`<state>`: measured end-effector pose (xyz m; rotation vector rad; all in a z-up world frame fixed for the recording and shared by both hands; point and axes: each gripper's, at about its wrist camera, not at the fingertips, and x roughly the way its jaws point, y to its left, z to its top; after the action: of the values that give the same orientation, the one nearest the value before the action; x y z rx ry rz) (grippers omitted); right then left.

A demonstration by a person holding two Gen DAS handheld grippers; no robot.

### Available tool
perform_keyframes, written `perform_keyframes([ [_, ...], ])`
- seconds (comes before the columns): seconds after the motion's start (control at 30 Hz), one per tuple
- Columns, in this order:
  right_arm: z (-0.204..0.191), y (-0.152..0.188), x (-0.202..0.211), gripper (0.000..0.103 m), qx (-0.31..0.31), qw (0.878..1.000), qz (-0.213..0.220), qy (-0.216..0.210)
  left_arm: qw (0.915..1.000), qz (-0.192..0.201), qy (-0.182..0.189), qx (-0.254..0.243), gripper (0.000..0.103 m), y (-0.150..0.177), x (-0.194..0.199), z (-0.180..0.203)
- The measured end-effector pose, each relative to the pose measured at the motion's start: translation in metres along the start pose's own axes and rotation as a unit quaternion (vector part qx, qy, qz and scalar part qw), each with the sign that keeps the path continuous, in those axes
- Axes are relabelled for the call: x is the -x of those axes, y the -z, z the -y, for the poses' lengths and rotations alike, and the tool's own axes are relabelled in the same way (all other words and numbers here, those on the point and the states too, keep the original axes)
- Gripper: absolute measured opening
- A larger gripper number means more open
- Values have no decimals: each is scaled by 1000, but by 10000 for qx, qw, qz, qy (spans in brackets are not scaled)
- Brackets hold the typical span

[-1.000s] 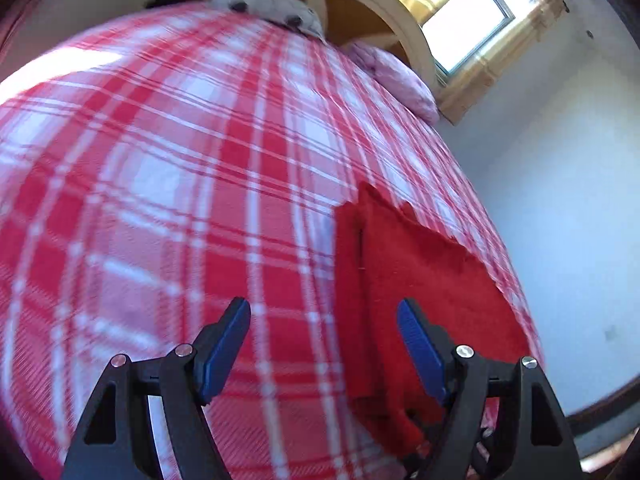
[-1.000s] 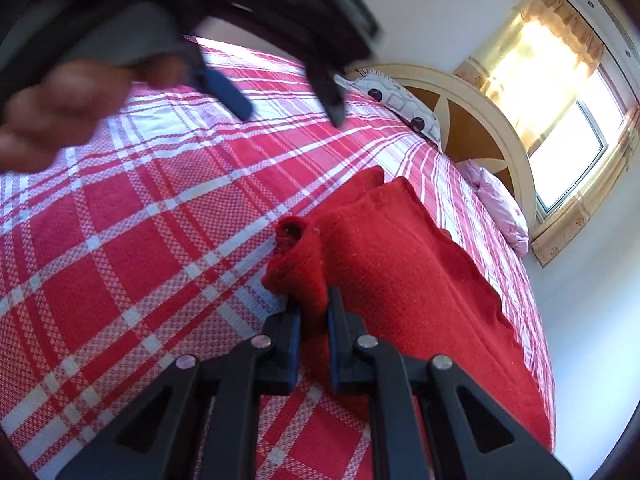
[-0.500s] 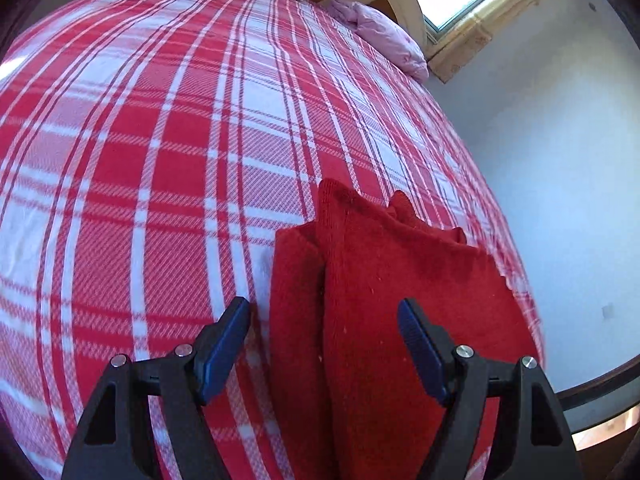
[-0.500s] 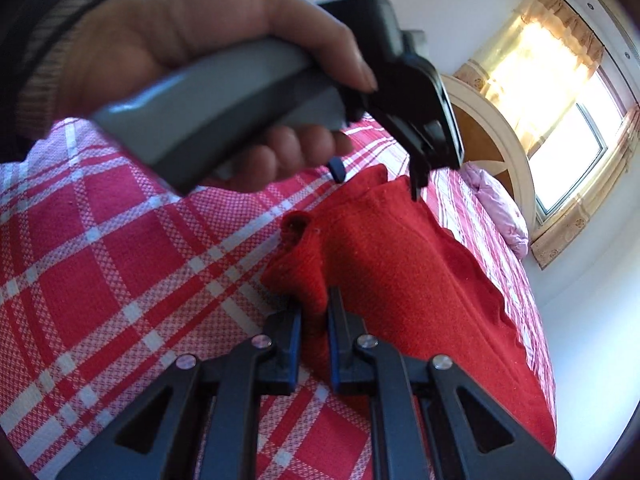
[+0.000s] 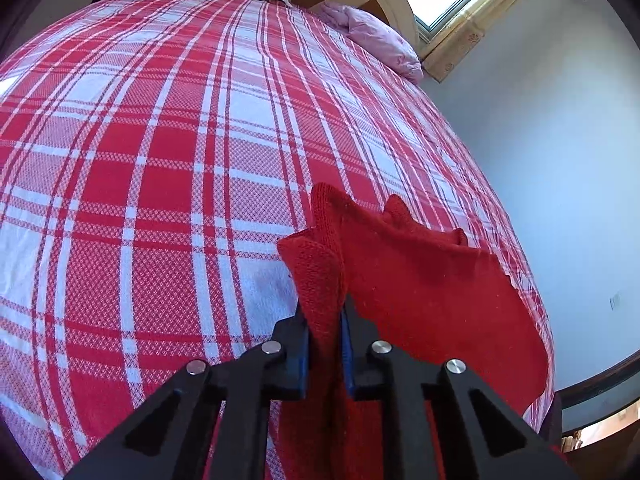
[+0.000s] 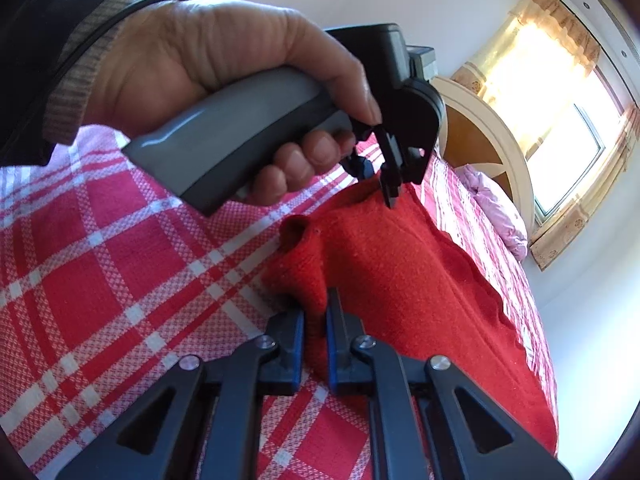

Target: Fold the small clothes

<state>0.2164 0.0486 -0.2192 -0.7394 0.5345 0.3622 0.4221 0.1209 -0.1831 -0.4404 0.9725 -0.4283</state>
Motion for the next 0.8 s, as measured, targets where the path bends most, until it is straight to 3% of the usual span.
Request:
perform_keyframes([
  [0.27, 32, 5, 29, 9, -760, 9955, 411, -384, 9982, 179, 418, 385, 12, -17, 15, 18],
  [0.4, 58, 10, 42, 9, -1229, 9895, 569, -501, 9976, 263, 562, 308, 12, -25, 21, 40],
  [0.57, 106, 21, 60, 9, -2087, 9723, 795, -695, 9966, 328, 737, 189, 12, -33, 23, 79],
  [0.8, 158, 50, 73, 9, -2993, 9474, 962, -599, 9947, 272, 984, -127, 12, -45, 1, 144],
])
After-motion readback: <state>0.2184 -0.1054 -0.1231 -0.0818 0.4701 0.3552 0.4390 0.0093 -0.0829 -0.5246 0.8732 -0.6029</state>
